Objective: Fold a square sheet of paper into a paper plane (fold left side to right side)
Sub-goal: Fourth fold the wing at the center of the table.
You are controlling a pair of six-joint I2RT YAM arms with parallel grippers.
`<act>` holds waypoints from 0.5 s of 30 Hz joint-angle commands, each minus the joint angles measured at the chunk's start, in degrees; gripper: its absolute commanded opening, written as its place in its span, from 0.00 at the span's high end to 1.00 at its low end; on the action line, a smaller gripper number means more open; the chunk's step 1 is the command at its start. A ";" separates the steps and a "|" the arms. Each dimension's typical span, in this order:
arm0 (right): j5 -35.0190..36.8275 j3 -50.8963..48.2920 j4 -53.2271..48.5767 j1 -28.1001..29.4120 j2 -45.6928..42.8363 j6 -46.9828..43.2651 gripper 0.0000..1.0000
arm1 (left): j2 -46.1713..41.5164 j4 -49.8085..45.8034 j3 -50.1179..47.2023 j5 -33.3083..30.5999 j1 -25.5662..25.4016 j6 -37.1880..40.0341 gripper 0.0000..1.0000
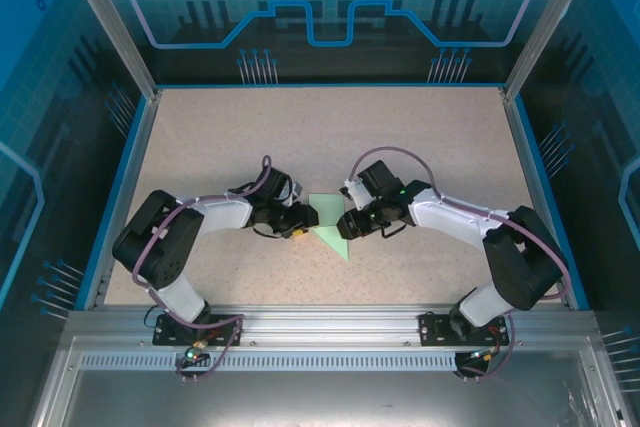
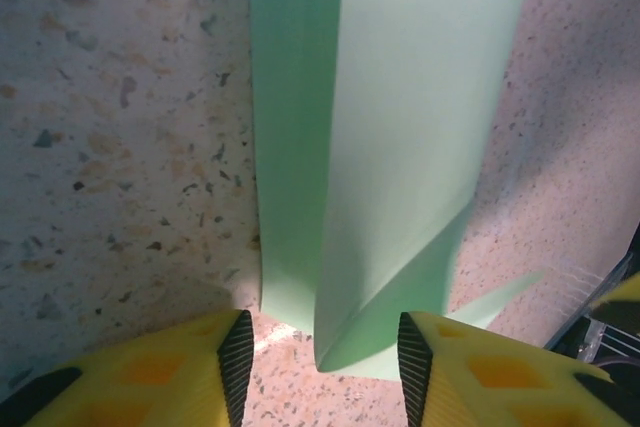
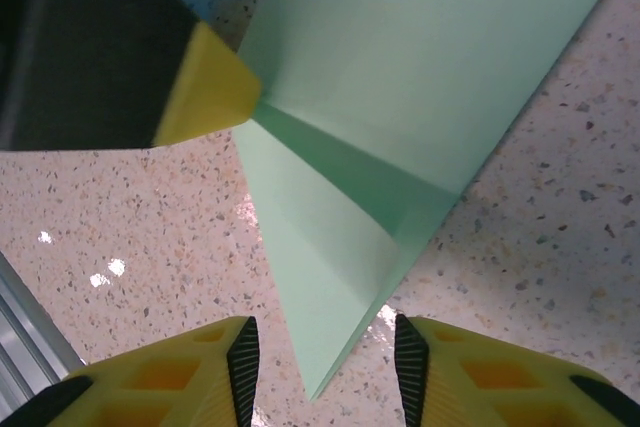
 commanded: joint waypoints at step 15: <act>19.46 -3.75 6.99 15.04 -1.02 -0.41 0.51 | -1.04 4.73 1.64 4.44 -0.98 -7.70 0.81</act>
